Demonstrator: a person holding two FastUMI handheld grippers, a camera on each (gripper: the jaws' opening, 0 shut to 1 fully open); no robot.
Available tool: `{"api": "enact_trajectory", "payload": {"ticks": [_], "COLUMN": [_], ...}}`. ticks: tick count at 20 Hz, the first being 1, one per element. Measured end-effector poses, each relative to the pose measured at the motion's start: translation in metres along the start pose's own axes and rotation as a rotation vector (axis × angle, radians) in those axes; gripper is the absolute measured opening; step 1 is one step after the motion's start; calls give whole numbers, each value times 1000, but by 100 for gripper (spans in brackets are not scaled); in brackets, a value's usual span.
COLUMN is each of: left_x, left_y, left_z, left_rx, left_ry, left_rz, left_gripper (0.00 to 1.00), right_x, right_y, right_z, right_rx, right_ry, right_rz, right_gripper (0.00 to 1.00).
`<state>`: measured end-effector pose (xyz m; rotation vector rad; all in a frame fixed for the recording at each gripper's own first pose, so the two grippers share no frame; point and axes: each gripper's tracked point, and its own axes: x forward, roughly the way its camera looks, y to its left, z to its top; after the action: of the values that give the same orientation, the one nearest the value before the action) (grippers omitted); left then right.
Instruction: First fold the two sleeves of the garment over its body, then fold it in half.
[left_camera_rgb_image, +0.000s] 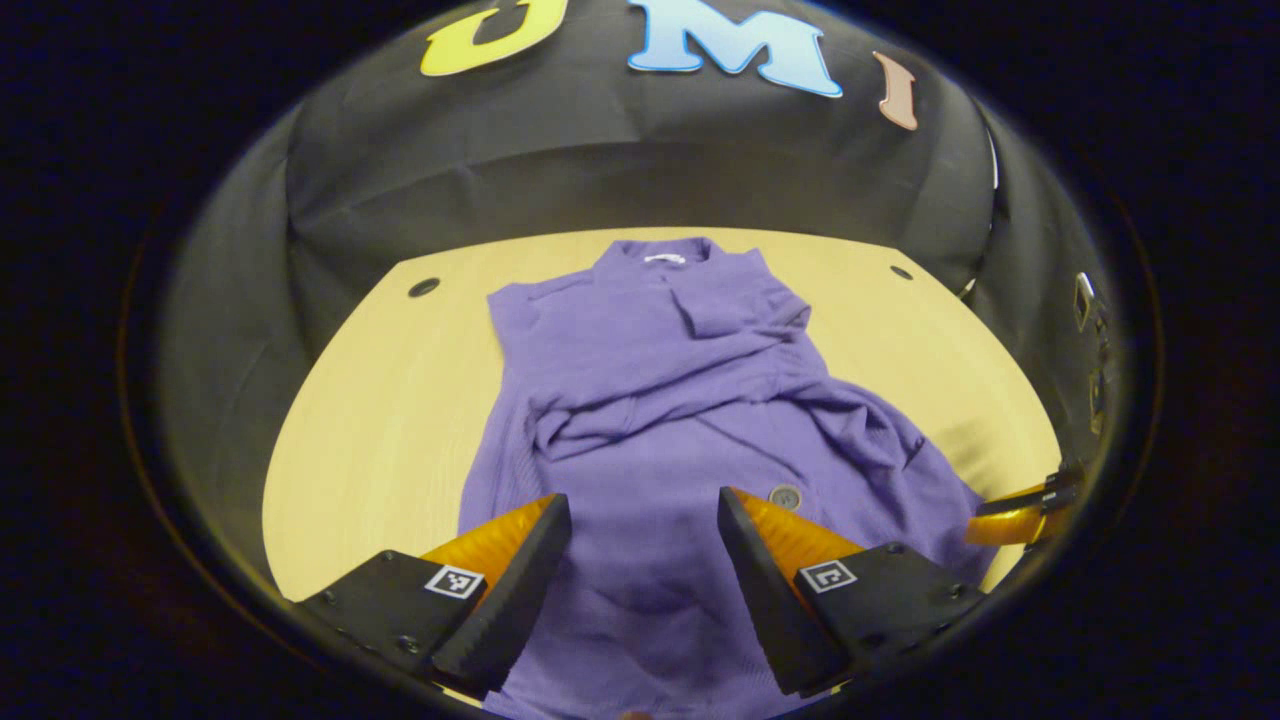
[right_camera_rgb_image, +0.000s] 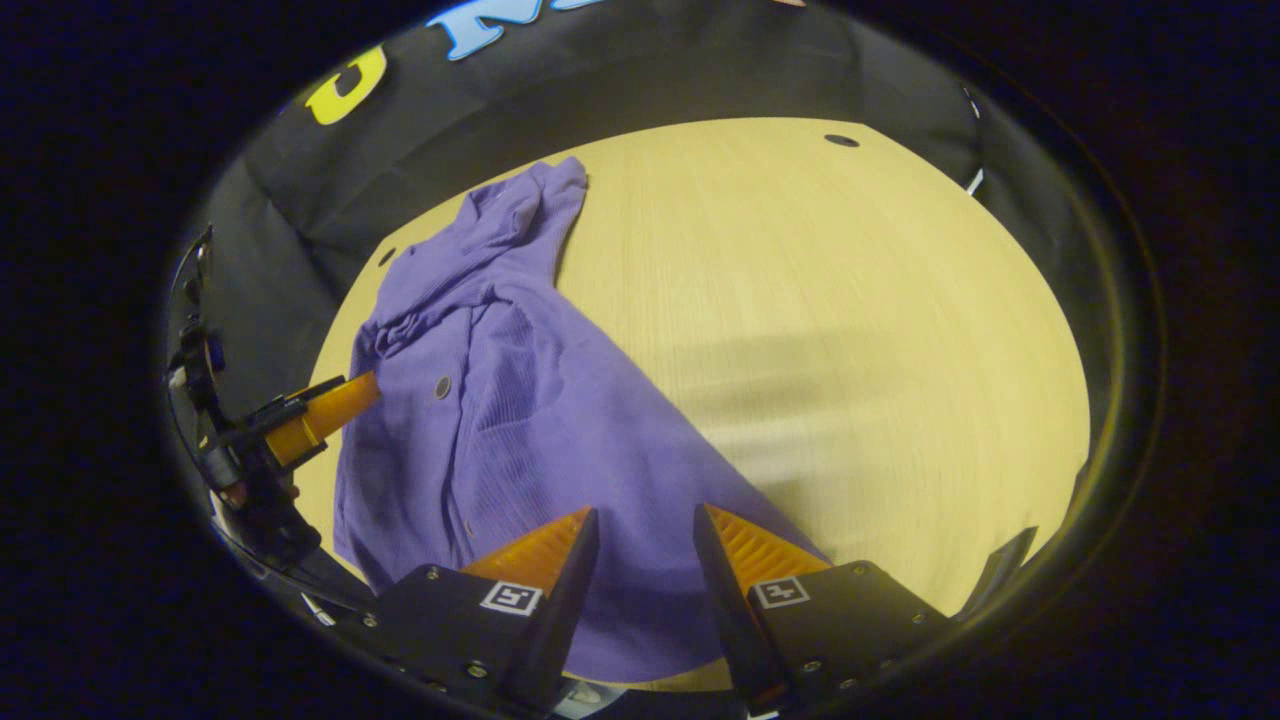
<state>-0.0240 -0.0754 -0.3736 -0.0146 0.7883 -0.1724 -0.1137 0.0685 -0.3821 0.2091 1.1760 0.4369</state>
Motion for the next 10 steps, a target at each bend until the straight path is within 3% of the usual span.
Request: {"api": "enact_trajectory", "payload": {"ticks": [3,5,6,7,10], "left_x": [-22,-37,-42,-47,-57], "left_y": [10,17,18,18,24], "left_z": [-30,-51,-62,-71,-98], "left_rx": [10,23,24,22,25], "left_ry": [32,58,73,86,129], "left_rz": [13,25,28,28,46], "left_gripper": [99,99,99,99,99], "right_x": [1,3,3,4,5], "right_y": [2,2,2,1,-3], "right_z": [-10,-15,-16,-18,-21], "right_rx": [-43,-64,-74,-82,-107], "right_ry": [23,36,41,43,53], "right_rz": [-12,-21,-26,-33,-56], "right_gripper": [58,62,58,62,60]}}
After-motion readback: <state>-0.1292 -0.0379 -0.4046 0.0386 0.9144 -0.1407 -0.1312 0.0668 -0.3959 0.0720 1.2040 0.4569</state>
